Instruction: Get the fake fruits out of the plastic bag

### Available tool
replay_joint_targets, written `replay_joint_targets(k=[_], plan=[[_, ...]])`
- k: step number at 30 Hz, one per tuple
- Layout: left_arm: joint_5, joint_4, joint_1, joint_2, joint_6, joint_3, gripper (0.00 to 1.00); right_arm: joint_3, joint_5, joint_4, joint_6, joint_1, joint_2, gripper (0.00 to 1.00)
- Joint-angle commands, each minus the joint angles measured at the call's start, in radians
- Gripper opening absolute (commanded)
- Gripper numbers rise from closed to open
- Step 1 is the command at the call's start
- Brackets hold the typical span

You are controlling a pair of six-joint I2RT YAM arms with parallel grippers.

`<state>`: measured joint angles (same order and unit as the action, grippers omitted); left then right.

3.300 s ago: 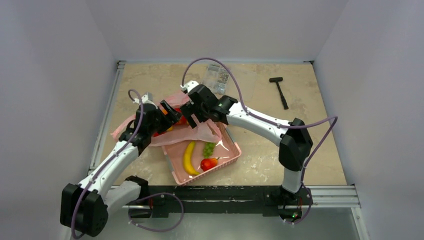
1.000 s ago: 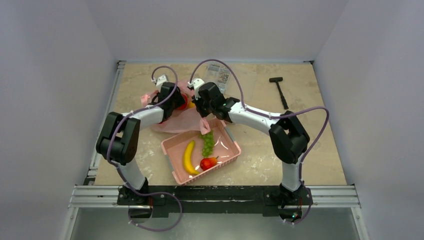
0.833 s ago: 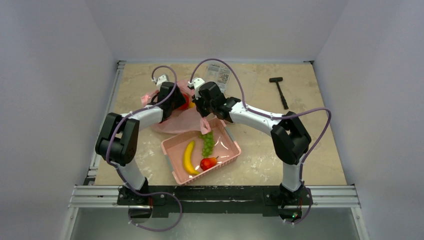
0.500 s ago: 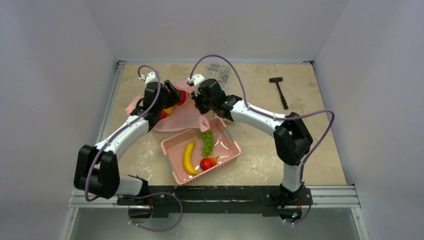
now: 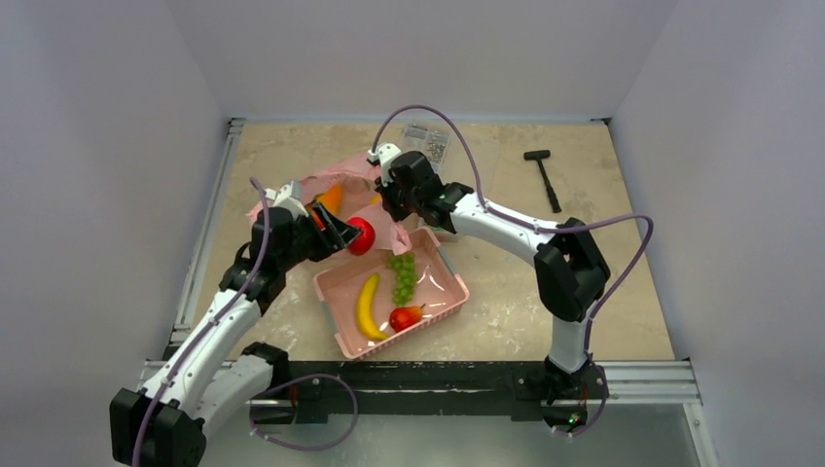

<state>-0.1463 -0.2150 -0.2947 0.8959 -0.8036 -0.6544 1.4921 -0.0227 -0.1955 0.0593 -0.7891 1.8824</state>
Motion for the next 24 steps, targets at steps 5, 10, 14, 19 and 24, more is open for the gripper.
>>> replay_joint_targets(k=[5, 10, 14, 19, 24], plan=[[-0.116, 0.068, -0.264, -0.086, -0.222, 0.092, 0.0, 0.028, 0.053, -0.002, -0.004, 0.003, -0.077, 0.0], [-0.015, 0.152, -0.417, -0.005, -0.302, 0.146, 0.0, 0.021, 0.062, -0.001, -0.002, 0.003, -0.077, 0.0], [-0.036, 0.303, -0.453, 0.127, -0.352, 0.135, 0.0, 0.003, 0.06, 0.009, -0.005, 0.004, -0.081, 0.0], [-0.02, 0.371, -0.472, 0.275, -0.364, 0.082, 0.08, -0.01, 0.068, 0.02, -0.004, 0.003, -0.085, 0.0], [-0.1, 0.5, -0.48, 0.418, -0.411, 0.069, 0.29, -0.027, 0.067, 0.031, -0.001, 0.004, -0.088, 0.0]])
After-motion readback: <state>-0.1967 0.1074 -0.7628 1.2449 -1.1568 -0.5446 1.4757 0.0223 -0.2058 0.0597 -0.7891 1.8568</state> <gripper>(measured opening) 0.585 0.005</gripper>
